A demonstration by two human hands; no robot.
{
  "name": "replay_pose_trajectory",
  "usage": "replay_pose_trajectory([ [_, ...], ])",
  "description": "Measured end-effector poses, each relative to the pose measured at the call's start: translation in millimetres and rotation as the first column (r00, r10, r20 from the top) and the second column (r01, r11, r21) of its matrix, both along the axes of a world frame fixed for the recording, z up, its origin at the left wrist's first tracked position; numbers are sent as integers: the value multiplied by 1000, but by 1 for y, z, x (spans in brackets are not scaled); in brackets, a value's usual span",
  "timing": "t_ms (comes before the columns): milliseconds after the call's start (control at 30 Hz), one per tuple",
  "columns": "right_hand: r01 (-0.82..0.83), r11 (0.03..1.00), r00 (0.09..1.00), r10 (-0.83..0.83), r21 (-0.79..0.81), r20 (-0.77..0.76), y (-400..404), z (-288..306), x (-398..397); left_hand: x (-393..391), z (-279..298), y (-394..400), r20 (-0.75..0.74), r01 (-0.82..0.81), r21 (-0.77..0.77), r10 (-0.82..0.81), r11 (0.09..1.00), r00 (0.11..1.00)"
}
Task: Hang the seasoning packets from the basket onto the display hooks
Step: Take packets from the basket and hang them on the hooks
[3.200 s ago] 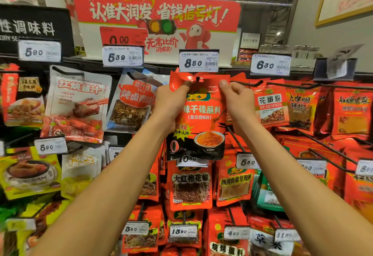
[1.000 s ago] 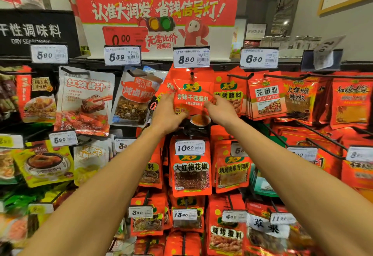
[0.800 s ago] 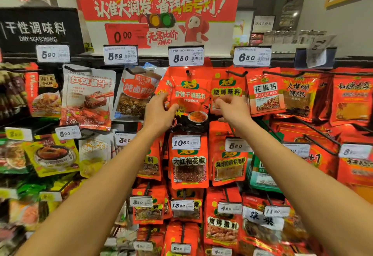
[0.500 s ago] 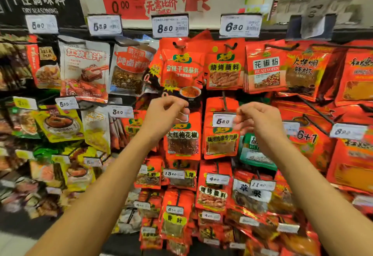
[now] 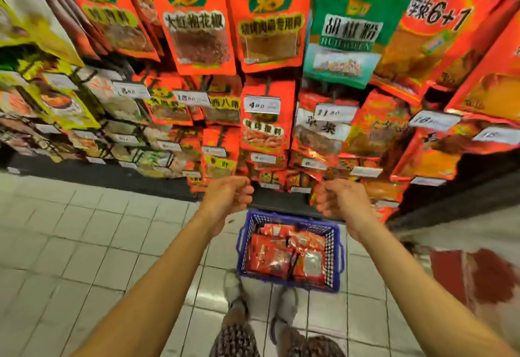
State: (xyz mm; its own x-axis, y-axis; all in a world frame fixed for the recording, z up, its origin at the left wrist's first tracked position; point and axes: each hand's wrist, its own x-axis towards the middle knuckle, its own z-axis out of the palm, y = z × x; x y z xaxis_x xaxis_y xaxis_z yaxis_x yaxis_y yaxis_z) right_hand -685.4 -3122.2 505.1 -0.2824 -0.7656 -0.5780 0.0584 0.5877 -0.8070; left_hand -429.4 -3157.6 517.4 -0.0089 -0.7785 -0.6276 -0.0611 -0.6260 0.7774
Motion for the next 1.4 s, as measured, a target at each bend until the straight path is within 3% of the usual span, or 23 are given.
replay_pose_trajectory([
  [233, 99, 950, 995, -102, 296, -7, 59, -138, -23, -5, -127, 46, 117, -59, 319, 23, 946, 993],
  [367, 207, 888, 978, -201, 412, -58, 90, -242, -17, -2, -218, 76, 157, -89, 503, 11, 860, 988],
  [467, 184, 838, 982, -174, 513, -68, 106, -333, -6, 1, -291, 88, 174, -97, 604, -12, 791, 985],
  [567, 71, 788, 997, -47, 612, -56, 112, -423, 5, 1, -364, 88, 199, -95, 635, -43, 767, 979],
  [667, -136, 721, 980, 198, 679, -14, 111, -494, 13, -3, -427, 85, 184, -49, 625, -86, 779, 979],
  [733, -312, 683, 907, 420, 660, -7, 107, -535, 17, -4, -466, 81, 176, -13, 620, -123, 784, 977],
  [867, -464, 604, 710, 691, 648, -137, 79, -601, 29, -3, -529, 74, 179, 43, 621, -196, 783, 964],
  [900, -482, 602, 677, 717, 637, -166, 68, -619, 34, -2, -542, 74, 175, 60, 621, -213, 781, 961],
  [967, -481, 647, 706, 686, 592, -175, 46, -653, 43, -1, -563, 75, 166, 91, 625, -246, 776, 955],
  [1033, -504, 655, 693, 696, 562, -189, 29, -678, 51, -1, -580, 78, 161, 106, 630, -262, 769, 951],
  [1067, -536, 620, 636, 743, 573, -209, 23, -689, 55, -1, -587, 79, 157, 111, 634, -267, 765, 951],
  [1133, -574, 486, 402, 868, 659, -291, 22, -700, 60, -2, -596, 82, 101, 155, 649, -286, 745, 953],
  [1200, -550, 471, 261, 881, 689, -394, 30, -697, 60, -4, -599, 87, 72, 159, 642, -266, 750, 961],
  [1267, -590, 531, 250, 836, 608, -488, 42, -679, 61, -7, -597, 90, 92, 104, 603, -198, 791, 976],
  [1400, -729, 560, 326, 790, 395, -519, 74, -638, 69, -27, -590, 87, 13, 71, 585, -96, 808, 995],
])
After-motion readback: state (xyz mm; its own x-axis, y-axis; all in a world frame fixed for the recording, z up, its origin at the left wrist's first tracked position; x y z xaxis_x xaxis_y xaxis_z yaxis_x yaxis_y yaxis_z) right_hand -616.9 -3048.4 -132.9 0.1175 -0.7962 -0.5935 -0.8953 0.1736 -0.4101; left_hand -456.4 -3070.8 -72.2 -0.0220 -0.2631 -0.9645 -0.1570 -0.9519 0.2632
